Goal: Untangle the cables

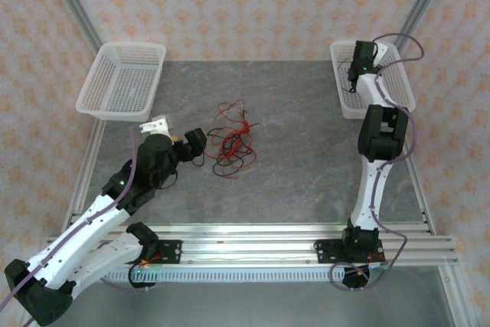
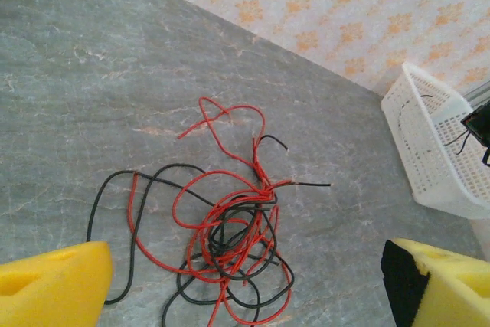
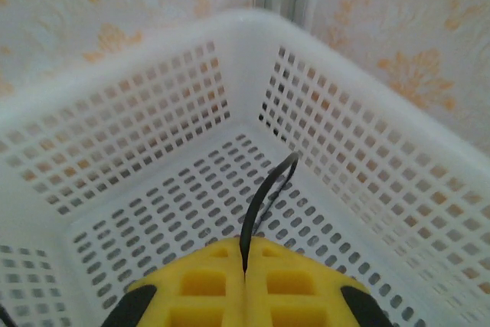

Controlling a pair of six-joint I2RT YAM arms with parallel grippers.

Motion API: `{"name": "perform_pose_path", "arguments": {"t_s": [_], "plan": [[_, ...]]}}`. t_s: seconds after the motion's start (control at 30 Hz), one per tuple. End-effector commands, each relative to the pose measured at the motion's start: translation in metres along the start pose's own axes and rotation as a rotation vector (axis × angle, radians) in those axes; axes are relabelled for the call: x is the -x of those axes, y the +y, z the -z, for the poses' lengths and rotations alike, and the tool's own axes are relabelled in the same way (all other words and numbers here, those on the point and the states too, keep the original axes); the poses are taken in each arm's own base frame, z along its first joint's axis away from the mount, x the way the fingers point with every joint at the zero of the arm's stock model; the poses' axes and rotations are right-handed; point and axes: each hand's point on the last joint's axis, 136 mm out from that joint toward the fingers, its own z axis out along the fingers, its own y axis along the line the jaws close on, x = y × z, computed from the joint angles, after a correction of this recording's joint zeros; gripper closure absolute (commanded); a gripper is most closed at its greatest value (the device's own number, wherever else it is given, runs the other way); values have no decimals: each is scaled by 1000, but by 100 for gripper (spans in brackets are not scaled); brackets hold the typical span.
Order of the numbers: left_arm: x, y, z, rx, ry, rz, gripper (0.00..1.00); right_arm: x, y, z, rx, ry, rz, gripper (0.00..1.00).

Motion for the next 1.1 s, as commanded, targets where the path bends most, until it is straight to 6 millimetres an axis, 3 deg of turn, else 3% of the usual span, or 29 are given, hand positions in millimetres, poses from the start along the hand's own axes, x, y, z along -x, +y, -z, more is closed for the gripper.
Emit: {"name": "perform_pose_path", "arguments": {"t_s": [0.0,0.17,0.27,0.37,0.57,0.73,0.87,1.07], "plan": [[-2,1,1,27,38,8,10,-21,4,-10,12,127,16,92],[-14,-1,-10,38,106,-8,12,-20,7,-8,18,191,-1,56],[-21,-3,-18,41,140,-14,12,-5,6,7,39,184,-23,39],[-24,-4,-24,55,164,-21,13,9,5,25,61,182,-38,30],[-37,-5,-41,92,243,-57,12,32,-5,73,90,206,-37,26],[-53,-14,-59,65,324,-101,12,30,-13,124,168,262,-35,26],[-61,-5,-76,114,362,-127,14,18,-21,176,241,258,-23,26],[-61,39,-93,313,380,-153,23,-17,-16,260,372,215,37,26]]}}
